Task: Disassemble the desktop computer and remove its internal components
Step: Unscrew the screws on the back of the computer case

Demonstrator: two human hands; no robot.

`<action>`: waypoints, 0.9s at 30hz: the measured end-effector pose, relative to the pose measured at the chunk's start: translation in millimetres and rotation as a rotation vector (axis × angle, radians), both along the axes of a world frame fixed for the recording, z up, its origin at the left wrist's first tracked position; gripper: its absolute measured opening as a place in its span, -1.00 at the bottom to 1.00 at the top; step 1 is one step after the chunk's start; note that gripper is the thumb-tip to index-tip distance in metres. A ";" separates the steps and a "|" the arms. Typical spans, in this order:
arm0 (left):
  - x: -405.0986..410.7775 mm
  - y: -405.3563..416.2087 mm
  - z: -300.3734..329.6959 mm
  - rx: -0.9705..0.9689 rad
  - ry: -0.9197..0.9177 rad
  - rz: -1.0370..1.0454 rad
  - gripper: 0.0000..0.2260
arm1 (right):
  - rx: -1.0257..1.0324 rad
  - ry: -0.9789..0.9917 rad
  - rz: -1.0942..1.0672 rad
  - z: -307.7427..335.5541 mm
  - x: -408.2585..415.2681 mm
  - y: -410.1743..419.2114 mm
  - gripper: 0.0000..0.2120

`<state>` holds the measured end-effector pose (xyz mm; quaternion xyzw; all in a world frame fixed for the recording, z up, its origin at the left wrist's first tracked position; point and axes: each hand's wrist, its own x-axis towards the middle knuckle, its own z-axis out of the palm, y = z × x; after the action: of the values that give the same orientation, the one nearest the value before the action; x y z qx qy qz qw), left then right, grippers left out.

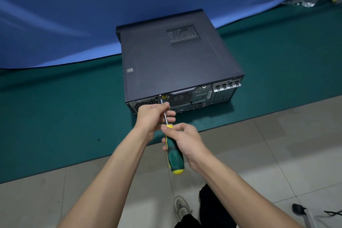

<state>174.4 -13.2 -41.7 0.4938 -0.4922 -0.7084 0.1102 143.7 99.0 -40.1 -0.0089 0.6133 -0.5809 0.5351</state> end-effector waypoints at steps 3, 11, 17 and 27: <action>-3.4 0.6 0.9 -0.073 -0.042 0.028 -0.80 | 0.018 -0.041 -0.026 -1.5 2.0 -1.7 -0.76; -4.8 3.6 2.9 -0.005 -0.009 -0.011 -0.83 | -0.012 -0.093 0.103 -0.9 -8.2 8.2 -0.81; -9.3 11.3 0.5 -0.069 -0.029 0.059 -0.80 | 0.045 -0.111 0.155 1.2 -4.4 7.2 -0.76; -3.0 8.9 3.6 -0.106 -0.095 0.003 -0.85 | 0.037 -0.031 0.121 -0.3 7.0 3.0 -0.77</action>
<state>171.4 -4.4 -38.1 0.5212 -0.5331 -0.6567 0.1137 150.7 101.9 -40.3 -0.0272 0.6137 -0.5361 0.5789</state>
